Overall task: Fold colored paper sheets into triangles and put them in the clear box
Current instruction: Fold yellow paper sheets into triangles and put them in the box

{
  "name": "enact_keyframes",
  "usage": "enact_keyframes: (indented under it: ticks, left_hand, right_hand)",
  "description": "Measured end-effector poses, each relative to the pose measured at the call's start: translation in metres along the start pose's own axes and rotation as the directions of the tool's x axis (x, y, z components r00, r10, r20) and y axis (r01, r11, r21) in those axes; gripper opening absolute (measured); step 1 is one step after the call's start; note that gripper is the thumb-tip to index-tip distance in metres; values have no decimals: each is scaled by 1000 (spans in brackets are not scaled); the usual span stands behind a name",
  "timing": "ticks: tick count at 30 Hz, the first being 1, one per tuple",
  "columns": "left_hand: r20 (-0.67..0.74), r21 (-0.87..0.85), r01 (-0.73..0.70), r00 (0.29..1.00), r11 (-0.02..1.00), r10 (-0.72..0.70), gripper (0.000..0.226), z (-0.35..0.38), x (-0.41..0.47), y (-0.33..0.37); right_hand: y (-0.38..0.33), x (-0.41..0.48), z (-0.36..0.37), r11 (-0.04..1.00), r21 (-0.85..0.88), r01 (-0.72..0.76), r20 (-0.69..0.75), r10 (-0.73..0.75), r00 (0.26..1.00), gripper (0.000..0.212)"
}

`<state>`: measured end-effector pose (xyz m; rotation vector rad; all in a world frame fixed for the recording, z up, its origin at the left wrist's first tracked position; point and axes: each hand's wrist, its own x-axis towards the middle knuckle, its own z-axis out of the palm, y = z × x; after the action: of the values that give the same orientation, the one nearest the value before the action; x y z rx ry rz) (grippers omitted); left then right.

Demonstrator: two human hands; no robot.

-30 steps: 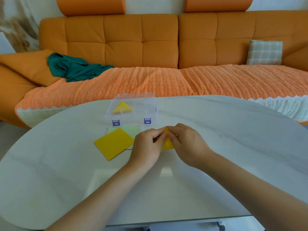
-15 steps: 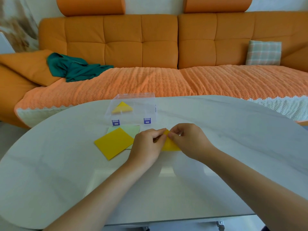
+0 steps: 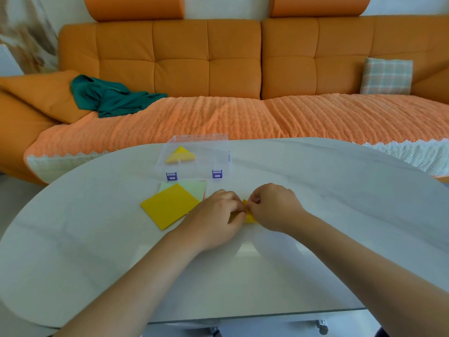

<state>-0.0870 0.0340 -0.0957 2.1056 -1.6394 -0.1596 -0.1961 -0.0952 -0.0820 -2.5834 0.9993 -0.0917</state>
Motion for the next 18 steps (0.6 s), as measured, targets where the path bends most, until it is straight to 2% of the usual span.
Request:
enact_keyframes:
  ticks: [4,7,10,12,15,18]
  left_hand:
    - [44,30,-5,999,1000,4,32,-2,-1,0]
    - [75,46,8,997,999,-12,38,-5,0,4]
    - [81,61,13,997,998,-18,42,-8,-2,8]
    - [76,63,4,997,998,-8,41,-8,-3,9]
    - [69,83,-23,997,996,17,39,-8,-4,9]
    - [49,97,-71,997,993,67,37,-6,-7,6]
  right_hand:
    - [-1,1,3,992,-121,21,-57,-28,998,28]
    - [-1,-1,3,962,-261,83,-114,-116,987,27]
    - [5,-5,-5,947,-258,192,-151,-236,960,28]
    - [12,-7,-11,925,-223,308,-79,-333,940,26]
    - [17,-11,-14,906,-201,372,66,-366,928,42]
    - [16,-14,-11,883,-247,399,78,-393,916,48]
